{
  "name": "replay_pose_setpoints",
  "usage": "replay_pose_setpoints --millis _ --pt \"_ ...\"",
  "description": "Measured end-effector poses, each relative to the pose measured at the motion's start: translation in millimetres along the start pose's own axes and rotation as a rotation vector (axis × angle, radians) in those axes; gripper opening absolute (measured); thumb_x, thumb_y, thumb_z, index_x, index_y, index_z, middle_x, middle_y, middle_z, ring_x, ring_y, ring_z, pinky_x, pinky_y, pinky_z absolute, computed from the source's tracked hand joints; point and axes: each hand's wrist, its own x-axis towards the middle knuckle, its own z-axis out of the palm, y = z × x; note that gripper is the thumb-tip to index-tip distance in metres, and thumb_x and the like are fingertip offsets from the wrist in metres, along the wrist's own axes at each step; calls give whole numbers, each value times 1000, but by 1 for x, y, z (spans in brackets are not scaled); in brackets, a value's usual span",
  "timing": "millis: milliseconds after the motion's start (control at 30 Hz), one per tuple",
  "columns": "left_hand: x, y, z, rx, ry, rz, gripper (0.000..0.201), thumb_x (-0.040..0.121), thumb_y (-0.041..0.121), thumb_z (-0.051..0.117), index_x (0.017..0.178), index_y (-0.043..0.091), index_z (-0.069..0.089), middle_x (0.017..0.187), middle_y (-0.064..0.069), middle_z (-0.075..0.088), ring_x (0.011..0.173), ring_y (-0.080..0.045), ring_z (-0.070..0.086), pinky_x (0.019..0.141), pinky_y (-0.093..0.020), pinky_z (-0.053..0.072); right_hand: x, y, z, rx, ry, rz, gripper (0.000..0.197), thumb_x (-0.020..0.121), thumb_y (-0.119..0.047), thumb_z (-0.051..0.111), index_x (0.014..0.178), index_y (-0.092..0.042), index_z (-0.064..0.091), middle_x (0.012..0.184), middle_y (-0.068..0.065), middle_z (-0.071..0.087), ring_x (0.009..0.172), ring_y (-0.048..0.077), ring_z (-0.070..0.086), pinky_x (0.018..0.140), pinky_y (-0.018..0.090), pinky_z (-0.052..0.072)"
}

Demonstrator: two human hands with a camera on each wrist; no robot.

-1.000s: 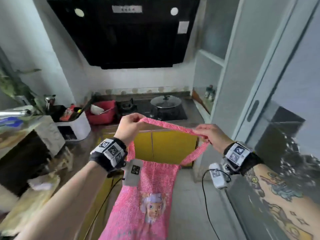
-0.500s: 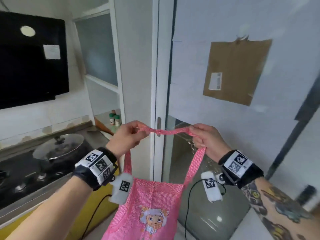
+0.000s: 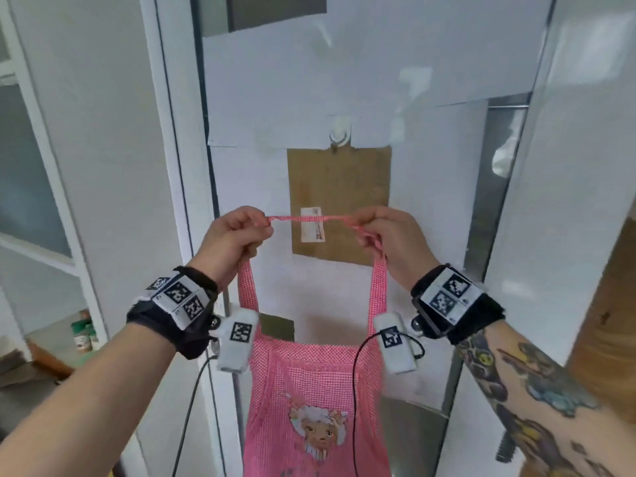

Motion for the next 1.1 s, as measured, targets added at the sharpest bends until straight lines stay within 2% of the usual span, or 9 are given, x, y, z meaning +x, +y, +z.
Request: replay_pose_setpoints --millis 133,233,400,566,633,766,866,1000,1100 --pt "44 12 19 106 -20 90 20 69 11 67 78 27 76 77 -1 64 58 -9 42 57 -23 32 34 -26 -7 -106 65 -85 44 83 5 48 84 -28 78 71 13 62 52 20 47 45 26 37" --pt "81 26 27 97 -18 155 33 70 10 65 96 29 74 87 6 70 60 -7 46 61 -22 37 60 -46 -5 -108 121 -159 42 82 11 49 104 -17 73 68 -4 66 45 12 51 47 22 45" --pt "133 46 35 85 -82 186 44 79 1 61 121 16 65 119 7 65 70 5 55 60 -8 44 102 -65 8 -224 169 -202 48 80 10 50 121 -11 65 96 3 65 46 7 56 49 22 49" --pt "156 39 37 163 -163 88 55 70 16 66 125 21 61 128 -4 61 112 -21 60 99 -37 49 123 -57 12 -349 240 -152 39 84 1 55 122 -5 64 80 0 65 47 10 53 48 19 47" --pt "160 29 36 164 -166 87 52 75 12 65 126 20 60 127 -7 60 106 -19 59 94 -34 50 124 -50 11 -442 263 -161 37 83 -4 57 118 -8 67 82 -3 66 51 5 58 52 17 49" --pt "157 10 37 206 -206 71 51 79 12 63 129 24 58 130 -6 58 110 -22 59 94 -36 51 114 -36 12 -649 318 -177 34 80 -19 58 111 -25 71 111 -3 71 91 13 63 91 34 53" --pt "150 3 38 200 -230 57 52 78 13 64 128 27 58 132 -5 59 111 -23 61 97 -41 51 104 -32 16 -782 315 -192 31 85 -16 55 111 -21 72 107 -1 69 96 15 62 87 24 46" --pt "146 -2 38 173 -244 60 47 83 8 62 127 22 60 125 -3 60 92 -12 64 77 -26 53 100 -24 15 -825 287 -158 26 86 -17 57 107 -16 72 98 0 68 92 18 63 82 26 47" --pt "136 -12 35 178 -244 54 42 82 6 62 121 21 63 114 -4 62 92 -17 64 82 -32 54 94 -10 15 -786 288 -135 26 85 -19 59 109 -18 70 94 -8 64 82 13 60 78 24 43"
